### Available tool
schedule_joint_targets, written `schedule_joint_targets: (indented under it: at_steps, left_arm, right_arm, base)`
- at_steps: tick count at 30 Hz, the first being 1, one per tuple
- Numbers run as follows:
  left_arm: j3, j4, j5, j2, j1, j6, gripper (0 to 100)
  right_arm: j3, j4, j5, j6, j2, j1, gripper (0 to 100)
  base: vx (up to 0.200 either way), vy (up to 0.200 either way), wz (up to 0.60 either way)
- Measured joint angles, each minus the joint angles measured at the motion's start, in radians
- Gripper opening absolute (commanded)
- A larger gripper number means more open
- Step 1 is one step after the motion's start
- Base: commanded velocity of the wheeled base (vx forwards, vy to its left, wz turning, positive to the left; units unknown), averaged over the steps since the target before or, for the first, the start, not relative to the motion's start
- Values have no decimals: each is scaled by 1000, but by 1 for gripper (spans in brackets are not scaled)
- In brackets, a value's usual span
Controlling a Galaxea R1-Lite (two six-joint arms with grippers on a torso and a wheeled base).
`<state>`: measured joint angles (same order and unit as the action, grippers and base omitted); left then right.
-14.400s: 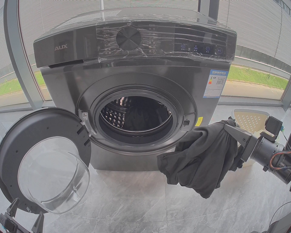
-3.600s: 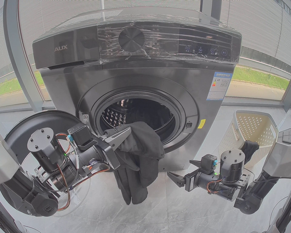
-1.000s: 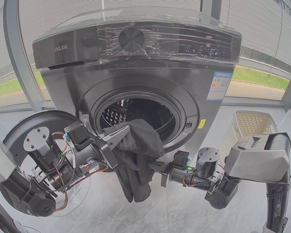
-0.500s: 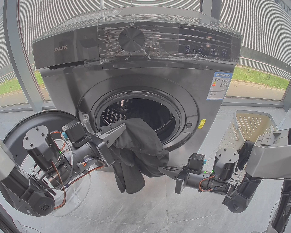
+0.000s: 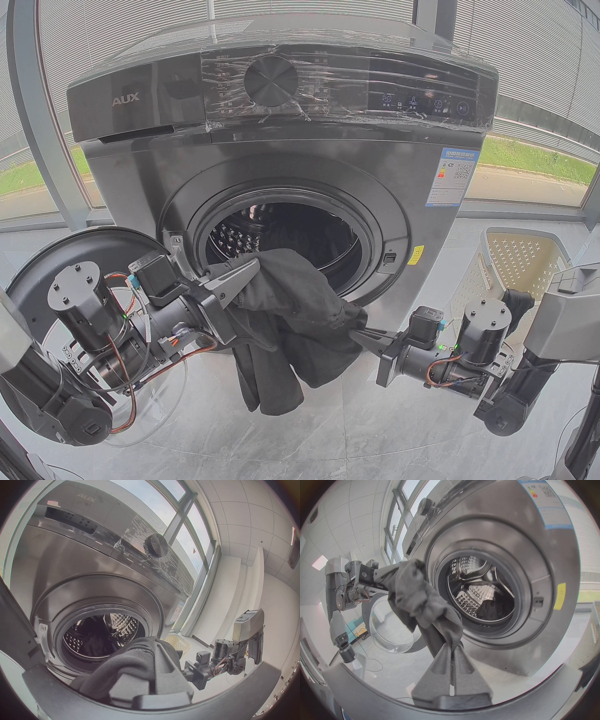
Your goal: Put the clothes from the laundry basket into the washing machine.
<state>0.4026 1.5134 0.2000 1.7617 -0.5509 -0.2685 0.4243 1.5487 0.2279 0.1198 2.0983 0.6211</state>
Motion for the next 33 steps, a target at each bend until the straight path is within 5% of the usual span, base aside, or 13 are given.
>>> schedule_joint_targets:
  at_steps: [13,14,33]
  left_arm:
    - [-73,-1,7,-1,-40,-6,0]
    - [-74,-1,7,1,-41,-6,100]
    - [-107,0,-6,152,-24,-6,100]
  right_arm:
    - [-30,0,-21,-9,-140,-40,0]
    - [-30,0,-21,-8,-145,-42,0]
    - [-24,0,-16,8,-191,-27,0]
  base:
    - [0,0,0]
    - [0,0,0]
    - [0,0,0]
